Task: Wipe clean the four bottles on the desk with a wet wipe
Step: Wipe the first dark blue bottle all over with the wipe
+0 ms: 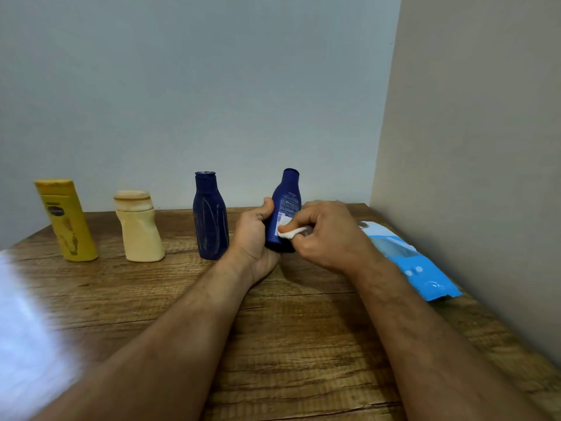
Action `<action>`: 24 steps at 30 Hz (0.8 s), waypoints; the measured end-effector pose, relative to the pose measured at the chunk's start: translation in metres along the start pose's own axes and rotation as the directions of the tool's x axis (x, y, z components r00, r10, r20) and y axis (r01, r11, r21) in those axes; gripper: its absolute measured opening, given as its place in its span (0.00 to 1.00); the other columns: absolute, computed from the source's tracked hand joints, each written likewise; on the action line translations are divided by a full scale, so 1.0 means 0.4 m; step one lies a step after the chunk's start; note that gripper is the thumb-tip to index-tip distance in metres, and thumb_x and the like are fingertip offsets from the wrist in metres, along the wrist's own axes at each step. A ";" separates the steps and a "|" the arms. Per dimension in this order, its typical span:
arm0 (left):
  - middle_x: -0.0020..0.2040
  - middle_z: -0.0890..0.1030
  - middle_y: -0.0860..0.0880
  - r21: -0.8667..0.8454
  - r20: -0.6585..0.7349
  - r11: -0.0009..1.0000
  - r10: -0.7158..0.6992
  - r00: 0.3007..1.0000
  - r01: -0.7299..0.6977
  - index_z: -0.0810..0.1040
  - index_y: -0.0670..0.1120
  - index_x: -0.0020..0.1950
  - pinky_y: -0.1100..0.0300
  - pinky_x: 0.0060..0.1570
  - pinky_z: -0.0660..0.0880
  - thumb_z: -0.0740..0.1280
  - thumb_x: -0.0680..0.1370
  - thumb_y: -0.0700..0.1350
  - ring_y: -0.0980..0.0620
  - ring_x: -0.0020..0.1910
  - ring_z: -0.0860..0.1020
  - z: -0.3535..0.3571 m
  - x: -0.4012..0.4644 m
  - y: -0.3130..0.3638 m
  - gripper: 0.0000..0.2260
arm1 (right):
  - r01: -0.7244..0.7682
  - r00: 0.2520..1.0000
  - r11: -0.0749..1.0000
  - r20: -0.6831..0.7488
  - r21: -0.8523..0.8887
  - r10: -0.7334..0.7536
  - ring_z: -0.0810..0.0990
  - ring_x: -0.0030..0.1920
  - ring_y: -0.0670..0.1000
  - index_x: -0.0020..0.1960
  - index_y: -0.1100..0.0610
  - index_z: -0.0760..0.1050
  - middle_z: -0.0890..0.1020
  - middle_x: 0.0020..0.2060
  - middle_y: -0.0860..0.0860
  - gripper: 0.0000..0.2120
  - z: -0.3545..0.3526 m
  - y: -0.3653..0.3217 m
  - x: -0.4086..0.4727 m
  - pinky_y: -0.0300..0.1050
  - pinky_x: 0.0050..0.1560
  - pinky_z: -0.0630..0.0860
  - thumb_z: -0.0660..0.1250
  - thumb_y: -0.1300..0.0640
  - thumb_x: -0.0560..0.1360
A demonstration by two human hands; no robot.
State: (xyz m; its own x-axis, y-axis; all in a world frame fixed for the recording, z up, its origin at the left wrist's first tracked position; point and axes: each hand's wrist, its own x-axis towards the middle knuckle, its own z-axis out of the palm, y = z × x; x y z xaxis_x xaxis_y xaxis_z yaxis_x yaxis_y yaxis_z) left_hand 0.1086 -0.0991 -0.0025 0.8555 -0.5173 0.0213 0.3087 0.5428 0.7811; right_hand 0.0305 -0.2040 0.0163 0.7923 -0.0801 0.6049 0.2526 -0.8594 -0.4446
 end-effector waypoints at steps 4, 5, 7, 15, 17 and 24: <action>0.46 0.84 0.42 0.016 0.034 0.999 -0.031 0.999 0.030 0.80 0.40 0.59 0.50 0.51 0.77 0.59 0.84 0.49 0.46 0.43 0.82 0.012 -0.008 -0.014 0.16 | -0.115 0.974 0.987 -0.207 -0.115 0.090 0.77 0.44 0.49 0.54 0.49 0.84 0.79 0.42 0.50 0.11 -0.004 -0.002 0.014 0.37 0.46 0.69 0.68 0.57 0.74; 0.43 0.84 0.43 0.033 0.046 0.998 -0.049 0.998 0.047 0.81 0.41 0.57 0.50 0.49 0.77 0.60 0.83 0.49 0.46 0.40 0.81 0.014 -0.010 -0.019 0.14 | -0.147 0.959 0.983 -0.258 -0.109 0.115 0.77 0.46 0.50 0.55 0.50 0.83 0.80 0.44 0.52 0.12 -0.008 0.000 0.017 0.38 0.48 0.69 0.67 0.58 0.75; 0.42 0.84 0.44 0.056 0.067 0.995 -0.081 0.995 0.077 0.81 0.42 0.55 0.50 0.47 0.77 0.61 0.82 0.48 0.47 0.38 0.81 0.019 -0.014 -0.024 0.13 | -0.178 0.938 0.980 -0.317 -0.091 0.141 0.78 0.48 0.52 0.56 0.51 0.83 0.80 0.46 0.53 0.13 -0.016 0.005 0.020 0.39 0.50 0.70 0.66 0.59 0.74; 0.46 0.84 0.42 0.030 -0.020 1.000 0.007 1.000 -0.006 0.81 0.39 0.56 0.49 0.53 0.78 0.59 0.84 0.49 0.46 0.43 0.83 0.008 0.002 -0.012 0.17 | -0.014 1.000 0.999 0.026 0.047 0.012 0.81 0.42 0.48 0.43 0.48 0.86 0.84 0.42 0.48 0.10 0.005 -0.005 -0.003 0.46 0.45 0.79 0.71 0.60 0.65; 0.46 0.84 0.41 0.039 -0.048 0.999 0.012 0.999 -0.010 0.80 0.39 0.55 0.48 0.56 0.78 0.59 0.84 0.49 0.45 0.44 0.82 0.008 0.005 -0.011 0.16 | -0.004 0.999 0.997 0.049 0.082 0.000 0.81 0.41 0.47 0.41 0.48 0.86 0.84 0.40 0.47 0.10 0.005 -0.006 -0.002 0.48 0.44 0.80 0.70 0.59 0.64; 0.42 0.84 0.44 0.065 0.037 0.998 0.009 0.999 -0.011 0.81 0.42 0.54 0.51 0.43 0.79 0.59 0.83 0.48 0.47 0.38 0.83 0.014 -0.003 -0.021 0.14 | -0.153 0.936 0.988 -0.325 -0.032 0.134 0.74 0.42 0.45 0.54 0.49 0.84 0.76 0.41 0.48 0.12 -0.013 0.010 0.019 0.33 0.43 0.66 0.67 0.60 0.74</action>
State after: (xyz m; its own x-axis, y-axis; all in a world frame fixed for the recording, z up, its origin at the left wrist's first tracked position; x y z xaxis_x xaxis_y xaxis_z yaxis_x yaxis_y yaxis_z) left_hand 0.1025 -0.1068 -0.0057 0.8422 -0.5367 0.0511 0.2714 0.5040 0.8199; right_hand 0.0347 -0.2106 0.0226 0.5955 -0.3542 0.7211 0.1109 -0.8527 -0.5104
